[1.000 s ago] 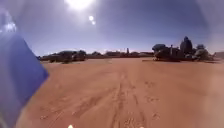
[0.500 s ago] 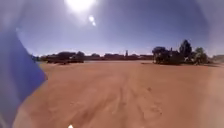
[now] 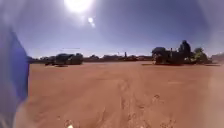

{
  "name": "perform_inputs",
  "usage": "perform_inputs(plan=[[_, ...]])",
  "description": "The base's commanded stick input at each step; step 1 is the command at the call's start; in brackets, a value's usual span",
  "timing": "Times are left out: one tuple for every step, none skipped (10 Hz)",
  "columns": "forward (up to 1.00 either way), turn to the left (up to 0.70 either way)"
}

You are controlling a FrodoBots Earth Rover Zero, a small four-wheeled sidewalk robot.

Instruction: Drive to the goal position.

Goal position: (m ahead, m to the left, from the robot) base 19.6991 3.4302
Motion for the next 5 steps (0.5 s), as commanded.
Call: perform_inputs(plan=[[0.70,-0.35],[0.70,-0.35],[0.70,-0.20],[0.70,-0.03],[0.70,0.00]])
